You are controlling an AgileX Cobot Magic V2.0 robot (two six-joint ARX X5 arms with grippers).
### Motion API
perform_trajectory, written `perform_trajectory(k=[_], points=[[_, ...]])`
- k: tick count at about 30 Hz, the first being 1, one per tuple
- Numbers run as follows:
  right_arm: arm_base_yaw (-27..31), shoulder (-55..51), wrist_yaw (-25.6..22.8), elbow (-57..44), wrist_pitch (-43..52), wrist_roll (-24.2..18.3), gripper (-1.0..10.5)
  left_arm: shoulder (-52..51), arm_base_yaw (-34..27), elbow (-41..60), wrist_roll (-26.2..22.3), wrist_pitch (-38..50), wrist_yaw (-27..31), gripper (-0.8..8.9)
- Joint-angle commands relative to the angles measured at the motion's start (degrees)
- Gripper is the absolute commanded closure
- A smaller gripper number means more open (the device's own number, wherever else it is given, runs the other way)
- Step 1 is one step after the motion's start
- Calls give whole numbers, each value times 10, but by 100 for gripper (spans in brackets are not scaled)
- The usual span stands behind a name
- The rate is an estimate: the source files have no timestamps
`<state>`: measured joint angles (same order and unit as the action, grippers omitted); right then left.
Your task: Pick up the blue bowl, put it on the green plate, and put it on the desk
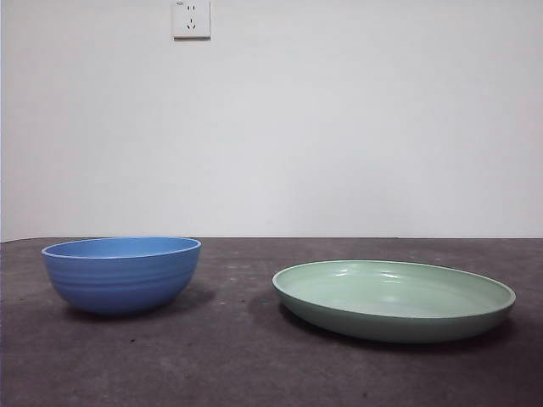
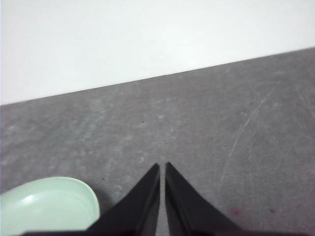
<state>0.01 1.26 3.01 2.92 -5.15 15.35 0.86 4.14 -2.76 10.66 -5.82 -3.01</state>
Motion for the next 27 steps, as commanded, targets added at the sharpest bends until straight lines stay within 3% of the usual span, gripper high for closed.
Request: perform_trajectory(k=[1, 6, 13, 20, 27], points=[[0, 17, 0, 37, 8, 51, 933, 10, 0, -34, 40, 10, 2, 798], [0, 87, 42, 112, -5, 88, 933, 64, 1, -100, 78, 3, 2, 798], [-1, 214, 79, 241, -84, 75, 933, 191, 2, -233, 94, -37, -8, 798], [-7, 348, 158, 382, -164, 32, 933, 343, 6, -373, 93, -89, -139, 799], [-39, 441, 261, 483, -220, -10, 933, 436, 30, -467, 73, -131, -204, 798]])
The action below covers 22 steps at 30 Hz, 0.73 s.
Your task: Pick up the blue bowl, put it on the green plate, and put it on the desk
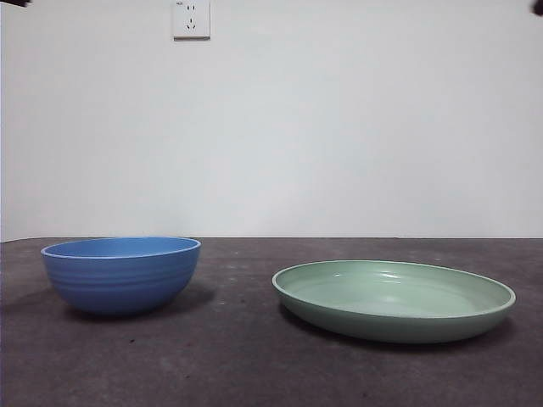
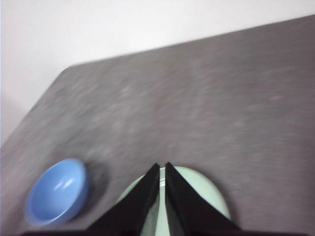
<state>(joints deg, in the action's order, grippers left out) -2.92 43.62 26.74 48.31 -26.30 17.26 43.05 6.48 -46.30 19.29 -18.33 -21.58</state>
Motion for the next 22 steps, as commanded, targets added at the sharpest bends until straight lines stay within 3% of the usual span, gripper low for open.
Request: perform_trajectory(k=[1, 6, 17, 22], points=[[-15, 25, 31, 39, -16, -32, 933, 24, 10, -43, -21, -18, -31, 799], [-35, 57, 54, 82, -56, -72, 933, 68, 31, -90, -64, -87, -85, 798], [-52, 61, 86, 87, -79, -116, 933, 71, 83, -93, -67, -91, -88, 769], [-59, 61, 95, 87, -109, -143, 933, 71, 92, -93, -69, -94, -88, 647]])
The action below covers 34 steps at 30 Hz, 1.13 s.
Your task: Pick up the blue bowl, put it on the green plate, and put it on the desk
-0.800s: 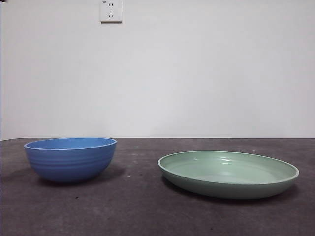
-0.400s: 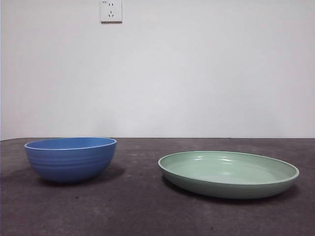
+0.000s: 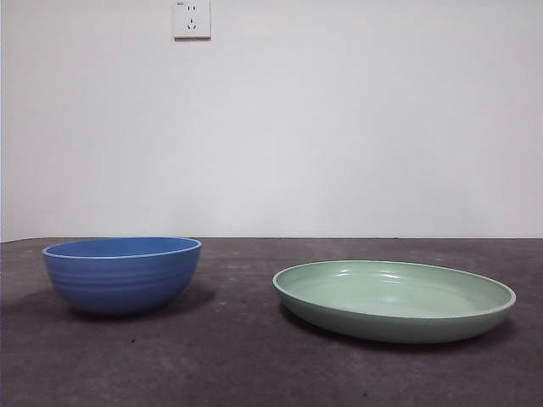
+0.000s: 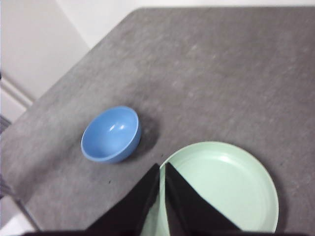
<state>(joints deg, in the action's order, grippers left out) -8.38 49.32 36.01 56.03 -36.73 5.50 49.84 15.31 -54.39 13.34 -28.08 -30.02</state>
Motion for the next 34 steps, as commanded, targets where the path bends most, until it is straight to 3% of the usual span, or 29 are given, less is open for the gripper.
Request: perform_trajectory(k=[1, 4, 7, 9, 12, 25, 34], points=[[-6, 4, 2, 10, -9, -31, 933, 3, 5, -12, -12, 3, -3, 621], [-6, 4, 0, 10, -11, -32, 908, 3, 6, -12, -24, 1, -3, 481], [-6, 4, 0, 10, -11, -32, 655, 3, 6, -12, -24, 3, -3, 228], [-6, 4, 0, 10, -11, -32, 487, 3, 6, -12, -24, 4, -3, 147], [-6, 4, 0, 10, -12, -32, 405, 3, 6, -12, -23, 6, -3, 148], [-6, 4, 0, 10, -10, -32, 405, 5, 1, -12, -22, -34, 0, 149], [-6, 4, 1, 10, -16, -12, 405, 70, -55, -13, -19, -129, 1, 158]])
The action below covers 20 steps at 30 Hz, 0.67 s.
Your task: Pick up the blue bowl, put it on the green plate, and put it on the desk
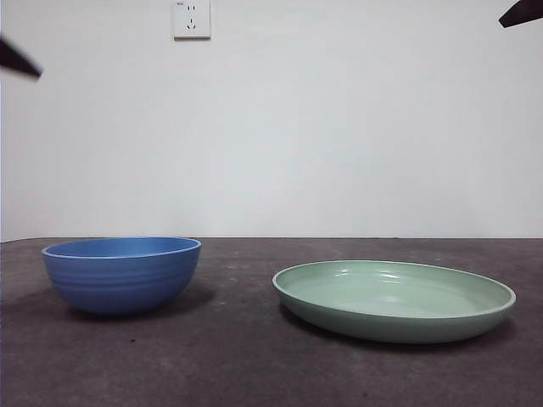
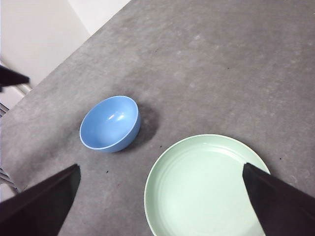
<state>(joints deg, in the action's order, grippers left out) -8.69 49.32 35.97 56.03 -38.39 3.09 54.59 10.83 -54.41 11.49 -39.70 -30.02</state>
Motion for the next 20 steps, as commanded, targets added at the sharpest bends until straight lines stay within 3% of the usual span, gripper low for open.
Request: perform_trajectory(k=[1, 9, 15, 20], points=[[-3, 4, 1, 10, -3, 13, 405, 36, -17, -12, -1, -21, 1, 158], [-3, 4, 3, 10, -16, 14, 405, 151, -38, -12, 1, -10, 7, 162], [-3, 4, 3, 10, -22, 14, 405, 229, -38, -12, 0, 3, 75, 162], [-3, 4, 7, 10, -22, 14, 405, 280, -38, -12, 0, 43, 75, 163]])
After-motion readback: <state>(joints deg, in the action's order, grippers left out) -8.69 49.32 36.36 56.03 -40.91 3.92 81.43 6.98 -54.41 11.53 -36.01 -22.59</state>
